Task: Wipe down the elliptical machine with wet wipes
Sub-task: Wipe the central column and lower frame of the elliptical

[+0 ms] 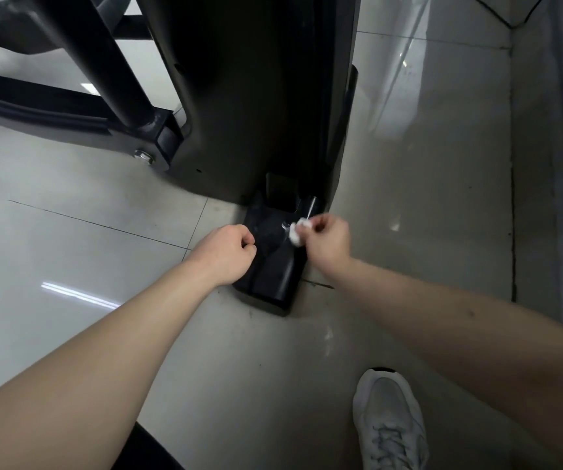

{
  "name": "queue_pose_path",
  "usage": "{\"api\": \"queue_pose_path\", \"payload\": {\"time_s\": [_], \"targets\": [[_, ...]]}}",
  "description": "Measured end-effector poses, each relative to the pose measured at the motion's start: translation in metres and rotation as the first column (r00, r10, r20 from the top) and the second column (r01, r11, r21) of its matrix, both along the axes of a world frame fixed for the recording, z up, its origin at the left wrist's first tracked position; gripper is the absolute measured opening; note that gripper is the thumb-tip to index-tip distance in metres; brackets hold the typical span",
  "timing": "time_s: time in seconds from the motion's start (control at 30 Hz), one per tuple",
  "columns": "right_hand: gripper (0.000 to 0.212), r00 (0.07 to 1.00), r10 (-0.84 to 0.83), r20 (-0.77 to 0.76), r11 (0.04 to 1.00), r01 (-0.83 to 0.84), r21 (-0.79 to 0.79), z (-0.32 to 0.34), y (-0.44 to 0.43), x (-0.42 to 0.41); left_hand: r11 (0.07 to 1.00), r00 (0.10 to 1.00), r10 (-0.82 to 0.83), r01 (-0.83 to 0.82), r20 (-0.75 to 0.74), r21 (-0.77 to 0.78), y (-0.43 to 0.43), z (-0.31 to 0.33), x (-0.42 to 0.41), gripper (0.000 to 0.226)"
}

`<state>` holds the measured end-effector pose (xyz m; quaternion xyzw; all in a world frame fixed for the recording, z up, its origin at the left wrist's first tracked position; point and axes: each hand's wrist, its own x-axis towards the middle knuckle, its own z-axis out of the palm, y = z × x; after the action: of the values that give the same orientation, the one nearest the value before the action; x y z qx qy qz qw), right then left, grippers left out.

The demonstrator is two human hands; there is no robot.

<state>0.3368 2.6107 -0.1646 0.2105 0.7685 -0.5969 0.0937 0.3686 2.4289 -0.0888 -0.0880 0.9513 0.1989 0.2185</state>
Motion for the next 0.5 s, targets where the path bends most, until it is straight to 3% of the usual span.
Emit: {"api": "queue_pose_path", "payload": {"time_s": [0.07, 0.2, 0.27, 0.37, 0.43, 0.5], "targets": [[0.013, 0.999, 0.008, -0.054, 0.995, -0.002, 0.101, 0.007, 0.009, -0.024, 1.000, 1.000, 0.008, -0.008, -0.005, -0.002, -0.001, 0.002, 0.001, 0.020], [0.011, 0.955, 0.234, -0.181, 0.892, -0.137, 0.432, -0.001, 0.013, -0.022, 1.000, 1.000, 0.010, -0.010, -0.007, 0.012, -0.002, 0.004, 0.003, 0.020], [0.013, 0.868, 0.438, -0.233, 0.785, -0.244, 0.569, -0.007, 0.002, 0.003, 1.000, 1.000, 0.012, -0.012, -0.003, 0.017, -0.001, 0.005, 0.004, 0.020], [0.015, 0.629, 0.727, -0.273, 0.629, -0.453, 0.632, -0.011, -0.015, 0.054, 1.000, 1.000, 0.008, -0.008, 0.001, 0.006, -0.001, 0.006, 0.006, 0.021], [0.026, 0.522, 0.807, -0.277, 0.542, -0.466, 0.699, -0.016, -0.012, 0.054, 1.000, 1.000, 0.014, -0.014, 0.005, 0.009, -0.002, 0.007, 0.005, 0.020], [0.022, 0.515, 0.809, -0.284, 0.520, -0.403, 0.753, -0.014, -0.003, 0.022, 0.999, 1.000, 0.025, -0.025, 0.006, 0.021, -0.005, 0.006, 0.004, 0.021]]}}
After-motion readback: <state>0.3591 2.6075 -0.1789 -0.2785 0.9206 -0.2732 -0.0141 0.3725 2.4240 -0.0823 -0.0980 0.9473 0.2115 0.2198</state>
